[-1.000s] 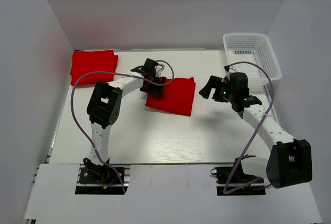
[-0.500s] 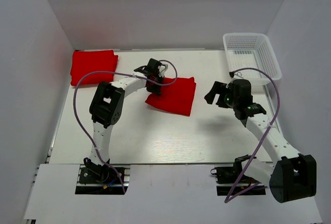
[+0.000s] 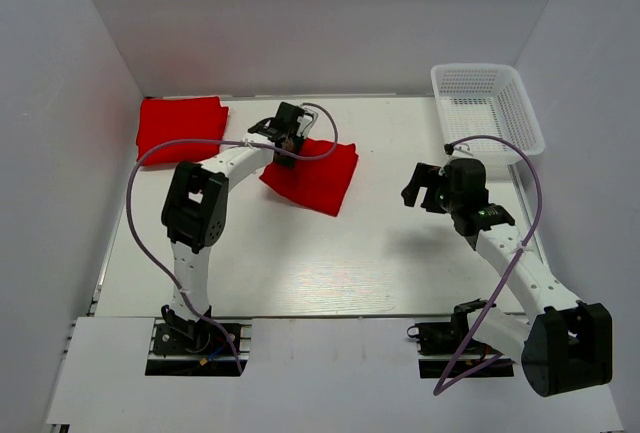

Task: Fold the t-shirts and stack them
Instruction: Put the neatly folded tshirt into the corner of the board with the right arm

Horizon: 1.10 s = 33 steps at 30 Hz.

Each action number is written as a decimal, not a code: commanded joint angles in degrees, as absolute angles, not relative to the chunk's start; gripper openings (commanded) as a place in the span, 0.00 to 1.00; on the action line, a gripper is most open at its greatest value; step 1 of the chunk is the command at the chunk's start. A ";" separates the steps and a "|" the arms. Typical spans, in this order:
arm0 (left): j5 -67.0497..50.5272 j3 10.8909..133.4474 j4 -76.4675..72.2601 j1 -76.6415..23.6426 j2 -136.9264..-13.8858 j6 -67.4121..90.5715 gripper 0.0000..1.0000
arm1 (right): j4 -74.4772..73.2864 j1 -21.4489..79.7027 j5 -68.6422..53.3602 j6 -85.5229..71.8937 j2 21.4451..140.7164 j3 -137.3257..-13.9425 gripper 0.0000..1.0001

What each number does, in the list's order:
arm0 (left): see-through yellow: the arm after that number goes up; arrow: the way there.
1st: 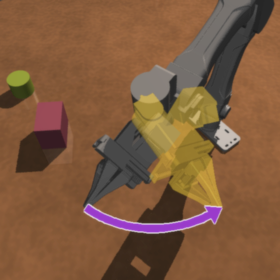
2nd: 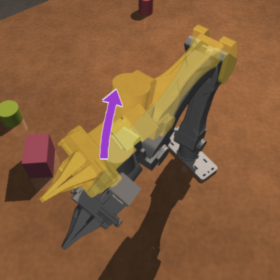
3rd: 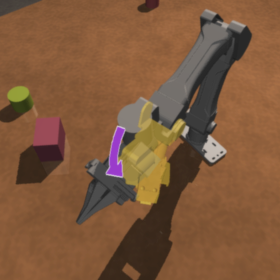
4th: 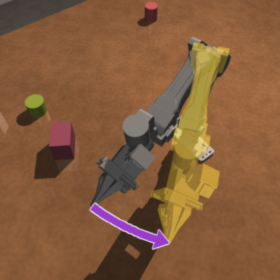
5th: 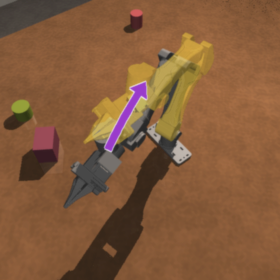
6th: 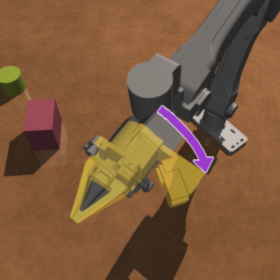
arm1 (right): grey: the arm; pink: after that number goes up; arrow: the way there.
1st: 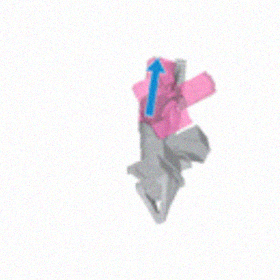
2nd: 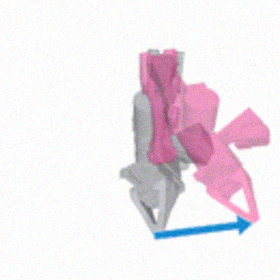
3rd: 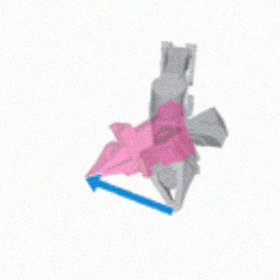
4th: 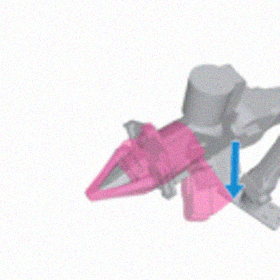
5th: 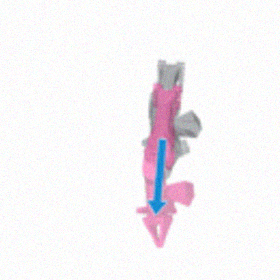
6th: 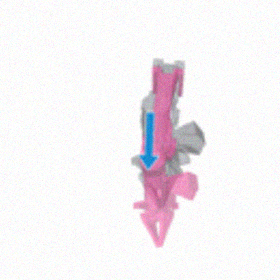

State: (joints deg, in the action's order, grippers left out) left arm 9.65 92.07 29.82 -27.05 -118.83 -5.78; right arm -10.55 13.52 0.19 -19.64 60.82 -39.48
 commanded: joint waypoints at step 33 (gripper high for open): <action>19.51 123.04 34.10 -13.81 -114.79 -29.09 0.00 | -15.47 13.53 3.60 -20.30 58.62 -42.71 0.90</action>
State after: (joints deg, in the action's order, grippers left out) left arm 18.63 119.44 34.11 -15.16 -115.48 -28.51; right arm -15.51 13.52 3.88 -20.16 59.42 -39.77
